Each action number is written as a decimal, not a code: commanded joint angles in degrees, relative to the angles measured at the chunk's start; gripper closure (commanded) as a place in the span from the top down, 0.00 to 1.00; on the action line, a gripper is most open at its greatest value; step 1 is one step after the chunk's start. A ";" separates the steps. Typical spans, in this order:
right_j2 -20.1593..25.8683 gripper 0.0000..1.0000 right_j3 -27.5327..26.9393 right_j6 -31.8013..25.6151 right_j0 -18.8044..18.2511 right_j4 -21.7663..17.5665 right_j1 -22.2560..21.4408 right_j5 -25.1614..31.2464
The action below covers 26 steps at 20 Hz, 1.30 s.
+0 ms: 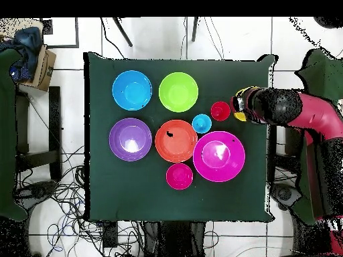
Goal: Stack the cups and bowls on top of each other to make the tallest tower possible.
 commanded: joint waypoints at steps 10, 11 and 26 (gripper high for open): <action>-0.63 0.00 10.33 -11.82 -1.31 -2.03 -3.56 5.28; -0.62 0.00 10.83 -11.76 -1.40 -2.12 -3.85 5.23; -0.64 0.00 10.05 -12.23 -1.84 -3.60 -2.58 4.66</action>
